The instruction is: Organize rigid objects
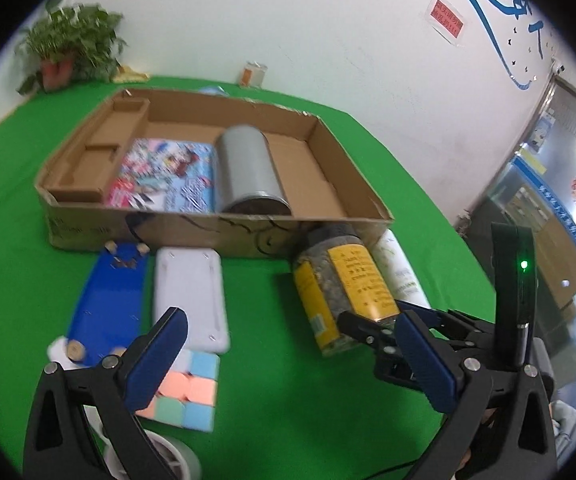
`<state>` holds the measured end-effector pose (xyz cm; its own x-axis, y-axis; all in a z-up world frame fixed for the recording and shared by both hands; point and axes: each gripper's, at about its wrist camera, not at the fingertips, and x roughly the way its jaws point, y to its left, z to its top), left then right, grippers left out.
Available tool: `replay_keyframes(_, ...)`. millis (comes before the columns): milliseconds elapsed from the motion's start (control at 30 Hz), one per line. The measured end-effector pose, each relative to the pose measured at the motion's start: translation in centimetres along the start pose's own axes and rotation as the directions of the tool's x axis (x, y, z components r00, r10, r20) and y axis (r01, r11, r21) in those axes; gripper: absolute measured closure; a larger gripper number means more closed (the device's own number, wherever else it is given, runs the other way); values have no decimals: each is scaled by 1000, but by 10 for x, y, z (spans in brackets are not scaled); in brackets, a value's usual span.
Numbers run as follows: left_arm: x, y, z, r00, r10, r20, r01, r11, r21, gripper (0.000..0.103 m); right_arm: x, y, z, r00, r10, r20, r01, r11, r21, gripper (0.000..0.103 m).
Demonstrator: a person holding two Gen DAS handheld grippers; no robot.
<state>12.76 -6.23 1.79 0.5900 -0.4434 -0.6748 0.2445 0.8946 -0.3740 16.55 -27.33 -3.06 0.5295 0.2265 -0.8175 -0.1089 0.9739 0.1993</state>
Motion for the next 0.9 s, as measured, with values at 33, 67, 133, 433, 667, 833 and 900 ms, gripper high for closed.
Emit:
replay_keyframes(33,2,0,-1,999,-27,-25,27,1000,-10,0,-4,2,-6,1000,-7,-10,7,1000,-20,28)
replay_keyframes(67,6,0,-4,995,-75,-67,74,997,-27,1,-8,3,-11,1000,-11,-17,11,999,-39,28)
replay_keyframes(133,10,-1,-11,982,-144,-124,138,989,-56,1,-21,3,-28,999,-8,-46,5,997,-76,28)
replay_keyframes(433,28,-22,-46,904,-318,-284,291,947,-134,1,-61,29,-94,995,-97,-26,84,945,-316,19)
replay_keyframes(667,48,-11,-46,903,-302,-306,246,946,-209,2,-65,-5,-81,990,122,-70,-128,988,-87,17)
replay_keyframes(833,68,-12,-43,887,-290,-361,225,951,-210,6,-36,-16,-78,944,281,-170,-275,960,61,18)
replay_keyframes(900,75,-16,-42,871,-305,-385,240,948,-208,6,-28,-14,-77,934,306,-186,-295,951,88,19)
